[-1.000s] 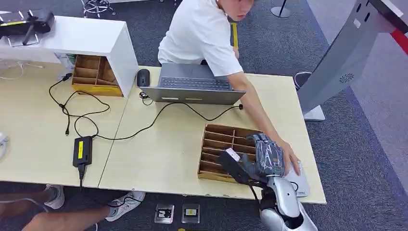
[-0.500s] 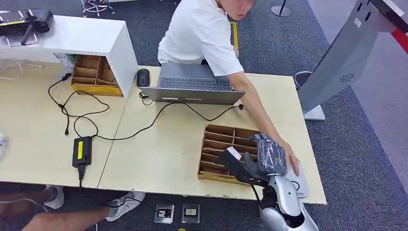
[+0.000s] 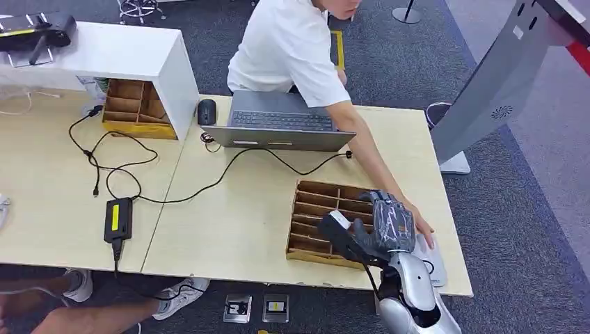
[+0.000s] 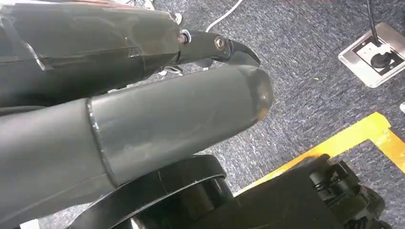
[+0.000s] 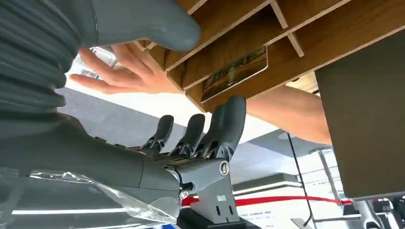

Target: Pass the card to the sensor for recognition and then transmit it.

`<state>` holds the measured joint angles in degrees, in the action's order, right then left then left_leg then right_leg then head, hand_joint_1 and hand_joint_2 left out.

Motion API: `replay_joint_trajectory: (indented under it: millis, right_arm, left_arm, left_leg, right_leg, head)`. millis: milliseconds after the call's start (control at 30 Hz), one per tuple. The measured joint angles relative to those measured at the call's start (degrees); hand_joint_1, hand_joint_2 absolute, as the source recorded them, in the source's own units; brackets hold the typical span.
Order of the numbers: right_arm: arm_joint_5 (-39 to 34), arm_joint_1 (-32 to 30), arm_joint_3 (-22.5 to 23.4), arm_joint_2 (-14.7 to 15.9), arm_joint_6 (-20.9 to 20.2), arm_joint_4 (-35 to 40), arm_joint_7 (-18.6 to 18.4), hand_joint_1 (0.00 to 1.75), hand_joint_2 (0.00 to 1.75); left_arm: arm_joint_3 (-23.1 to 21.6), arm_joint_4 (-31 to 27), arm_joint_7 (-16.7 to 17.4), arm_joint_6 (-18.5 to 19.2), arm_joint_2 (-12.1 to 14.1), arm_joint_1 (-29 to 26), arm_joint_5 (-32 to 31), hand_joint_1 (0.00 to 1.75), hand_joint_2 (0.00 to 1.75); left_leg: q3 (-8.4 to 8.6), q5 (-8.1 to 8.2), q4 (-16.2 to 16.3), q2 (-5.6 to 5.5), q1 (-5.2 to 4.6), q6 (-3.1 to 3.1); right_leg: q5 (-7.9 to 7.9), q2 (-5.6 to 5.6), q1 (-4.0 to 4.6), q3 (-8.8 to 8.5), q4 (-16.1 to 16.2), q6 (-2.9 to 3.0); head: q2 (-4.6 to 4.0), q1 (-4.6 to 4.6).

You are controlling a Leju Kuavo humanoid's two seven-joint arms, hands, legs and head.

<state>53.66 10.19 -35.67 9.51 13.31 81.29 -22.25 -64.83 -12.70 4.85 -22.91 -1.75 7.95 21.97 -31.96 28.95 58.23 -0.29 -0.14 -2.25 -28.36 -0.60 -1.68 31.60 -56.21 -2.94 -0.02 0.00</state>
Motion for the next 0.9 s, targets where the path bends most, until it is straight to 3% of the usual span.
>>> replay_joint_trajectory:
  millis: [900]
  right_arm:
    - [1.0,2.3,0.7,-1.9,-1.5,-4.4,1.2,0.73,1.75]
  left_arm:
    - [0.0,0.0,0.6,0.3,-0.1,0.2,-0.4,0.0,0.0]
  left_leg:
    - [-0.05,0.19,0.0,0.0,0.0,0.02]
  right_leg:
    - [-0.21,0.0,0.0,0.04,0.0,0.0]
  head:
    - [0.0,0.0]
